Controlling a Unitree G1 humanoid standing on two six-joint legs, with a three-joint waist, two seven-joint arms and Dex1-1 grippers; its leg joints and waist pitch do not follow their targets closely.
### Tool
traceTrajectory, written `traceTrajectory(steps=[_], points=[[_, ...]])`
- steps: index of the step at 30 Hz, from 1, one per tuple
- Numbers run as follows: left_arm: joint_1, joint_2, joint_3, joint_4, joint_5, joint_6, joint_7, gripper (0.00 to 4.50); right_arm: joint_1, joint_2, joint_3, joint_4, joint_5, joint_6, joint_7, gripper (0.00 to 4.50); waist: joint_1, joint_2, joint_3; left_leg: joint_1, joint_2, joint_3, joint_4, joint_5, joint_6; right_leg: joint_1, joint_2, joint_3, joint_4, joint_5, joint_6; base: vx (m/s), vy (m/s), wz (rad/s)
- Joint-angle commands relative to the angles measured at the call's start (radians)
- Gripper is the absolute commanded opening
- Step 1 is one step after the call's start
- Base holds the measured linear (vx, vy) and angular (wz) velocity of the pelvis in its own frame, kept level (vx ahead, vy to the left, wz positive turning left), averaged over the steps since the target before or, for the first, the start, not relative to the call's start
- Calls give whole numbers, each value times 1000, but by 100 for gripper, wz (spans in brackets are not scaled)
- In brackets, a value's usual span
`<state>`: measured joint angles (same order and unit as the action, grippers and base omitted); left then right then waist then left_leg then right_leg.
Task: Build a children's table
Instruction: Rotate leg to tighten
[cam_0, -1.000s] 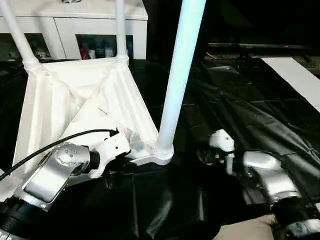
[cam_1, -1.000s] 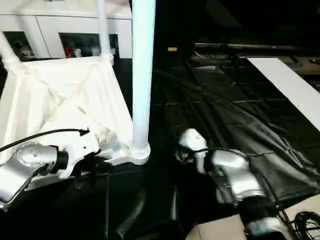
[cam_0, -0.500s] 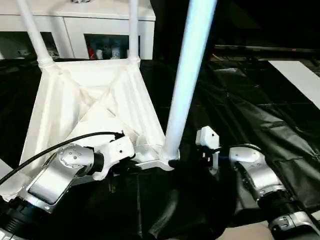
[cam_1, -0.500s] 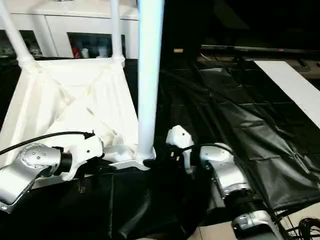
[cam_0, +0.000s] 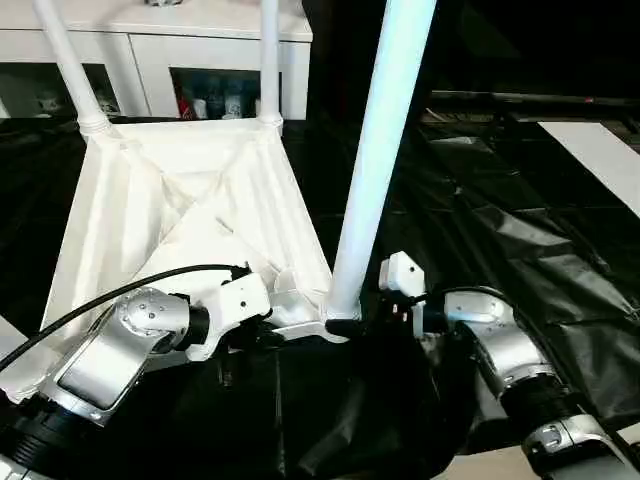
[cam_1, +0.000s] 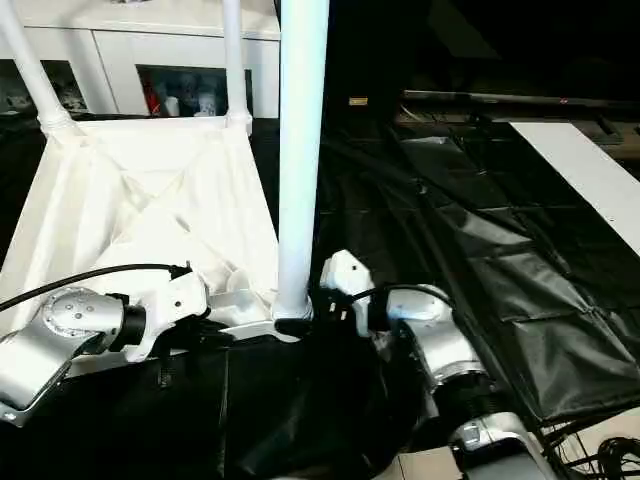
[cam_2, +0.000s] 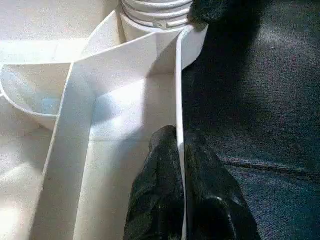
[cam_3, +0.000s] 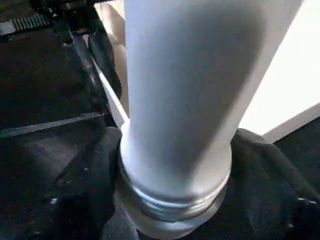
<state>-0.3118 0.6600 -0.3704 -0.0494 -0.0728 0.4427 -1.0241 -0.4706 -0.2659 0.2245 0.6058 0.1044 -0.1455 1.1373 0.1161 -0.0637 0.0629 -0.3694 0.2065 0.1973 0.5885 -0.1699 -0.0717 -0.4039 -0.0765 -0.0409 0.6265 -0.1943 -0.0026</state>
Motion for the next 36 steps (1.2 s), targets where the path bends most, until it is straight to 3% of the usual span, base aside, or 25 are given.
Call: traceTrajectory(steps=[1,12,15,18,22,23,26,28,29,31,32,36], points=[[8,-28,-30,-19,-22,-39,-34,0,-20,-9,-2,16,8,-15,10,301,-3,4,-67,16,25,-12,-70,-209,5,39,-55,38,-67,-183,-197,0,0,0],[16,-24,-23,-23,-24,-29,-43,0,-24,4,-18,36,22,-3,13,273,-3,3,-68,16,25,-12,-68,-200,9,40,-55,38,-66,-178,-199,0,0,0],[19,-66,1,-7,-53,-7,-15,0,-30,31,-49,61,40,32,-49,273,-6,2,-67,15,24,-12,-69,-202,7,40,-54,38,-66,-186,-201,0,0,0],[-2,-154,12,67,-36,3,80,0,-39,83,-69,134,-4,61,-237,272,-9,6,-64,18,24,-13,-72,-240,-20,36,-57,39,-75,-257,-190,0,0,0],[-24,-218,22,120,-19,22,158,0,-40,123,-86,156,-8,97,-335,272,-15,2,-64,21,23,-19,-75,-298,-39,34,-59,37,-85,-342,-154,0,0,0],[-40,-256,23,154,-8,31,201,0,-44,156,-99,165,-7,122,-405,272,-17,7,-64,21,23,-19,-76,-303,-38,33,-58,38,-85,-347,-151,0,0,0],[-96,-377,36,273,19,62,311,0,-67,258,-121,209,-25,171,-604,272,-25,5,-60,25,20,-23,-78,-347,-57,26,-59,36,-97,-438,-121,0,0,0],[-109,-400,34,304,31,64,324,0,-76,280,-120,226,-34,174,-641,272,-29,3,-59,29,17,-25,-78,-379,-54,20,-61,34,-107,-504,-93,0,0,0],[-117,-410,29,321,38,64,327,0,-81,293,-117,233,-42,173,-661,272,-28,8,-60,31,17,-28,-77,-398,-53,18,-63,34,-112,-536,-77,0,0,0],[-139,-428,-16,378,72,72,328,0,-96,338,-99,238,-61,172,-707,272,-30,9,-59,34,16,-29,-78,-423,-52,12,-62,33,-118,-566,-60,0,0,0],[-139,-428,-17,379,72,72,327,0,-96,339,-99,238,-61,171,-707,272,-31,11,-57,43,15,-32,-77,-464,-56,5,-61,28,-126,-609,-47,0,0,0],[-138,-420,-42,407,105,97,320,0,-95,347,-81,219,-86,158,-697,272,-36,15,-60,50,18,-41,-85,-526,-62,6,-61,18,-133,-616,-40,0,0,0]])
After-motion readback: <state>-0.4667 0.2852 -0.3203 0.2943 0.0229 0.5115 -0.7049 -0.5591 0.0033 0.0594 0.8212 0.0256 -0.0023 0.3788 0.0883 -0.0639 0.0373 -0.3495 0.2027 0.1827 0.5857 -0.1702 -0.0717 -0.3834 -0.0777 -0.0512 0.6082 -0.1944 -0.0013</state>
